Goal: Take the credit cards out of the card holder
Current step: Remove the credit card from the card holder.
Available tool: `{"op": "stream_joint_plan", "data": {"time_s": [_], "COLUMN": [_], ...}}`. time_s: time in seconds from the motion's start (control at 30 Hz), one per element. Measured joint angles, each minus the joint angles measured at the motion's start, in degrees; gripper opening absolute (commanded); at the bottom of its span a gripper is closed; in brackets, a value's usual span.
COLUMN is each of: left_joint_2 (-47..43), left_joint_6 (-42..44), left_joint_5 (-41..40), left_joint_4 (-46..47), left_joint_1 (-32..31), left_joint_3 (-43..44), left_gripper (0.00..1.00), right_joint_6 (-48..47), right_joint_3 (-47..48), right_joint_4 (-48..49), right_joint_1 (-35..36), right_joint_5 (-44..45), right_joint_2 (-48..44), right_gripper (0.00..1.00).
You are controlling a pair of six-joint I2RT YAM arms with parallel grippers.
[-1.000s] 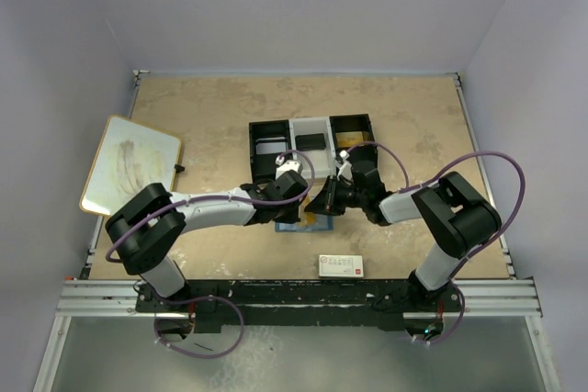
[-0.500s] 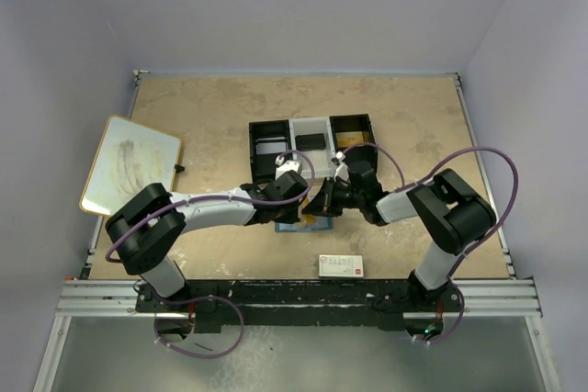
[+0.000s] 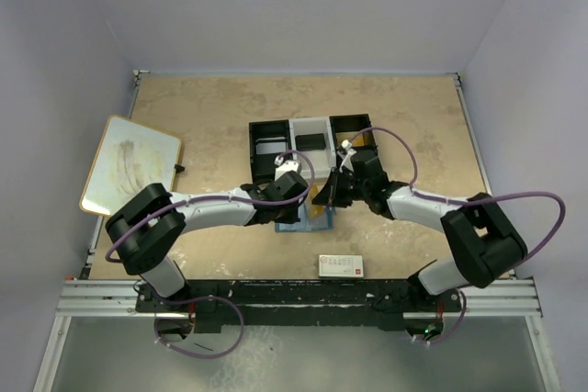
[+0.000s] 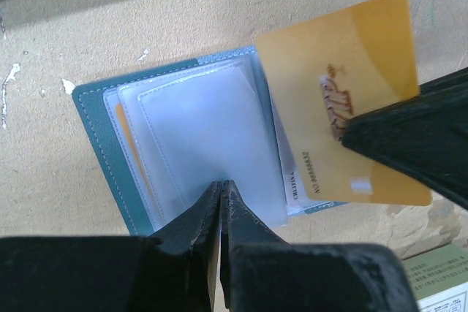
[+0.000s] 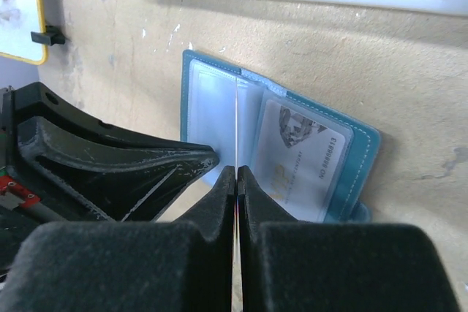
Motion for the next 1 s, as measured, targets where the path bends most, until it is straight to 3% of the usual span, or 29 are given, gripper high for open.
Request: {"op": "stream_joint_plan", "data": {"time_s": [0.13,0.27,0.47,0.57,0.7,1.0], "left_joint_2": [-0.3,-3.0,-15.5,-20.6,-22.7,-25.4], "left_joint_6": [-0.2,-0.1,0.0,0.3,0.5,-1.3], "left_joint_5": [-0.5,-2.0,-8.9,-12.8,-16.4,-19.3], "left_joint_4": [-0.4,-1.9,-5.7,-7.7,-11.8,-17.1], "left_joint_1": [0.0,0.0,0.0,0.2,1.5,3.1], "left_joint_3": [0.0,-1.2,-2.0,-1.9,-1.9,-3.8], "left_gripper": [0.06,0.31,0.61,0.66,0.69,0.71], "right_joint_6": [-2.5,-5.2,-13.4,-16.4,-18.7,-20.9], "right_joint_3": [0.8,0.9,5.2,10.3,19.1,22.6], "right_joint_4": [-4.2,-8.0,-11.8,-14.6,-19.4,-25.5], "right_joint_1": [0.0,0.0,0.0,-0.5,-2.6,-4.2], "right_joint_5": [2.0,6.2,21.6,29.9,36.4,37.5], "right_joint_2": [-2.8,-9.4,-22.0,-22.2,-14.5,-0.5], "right_gripper": [0.00,0.00,0.00,0.00,0.00,0.00]}}
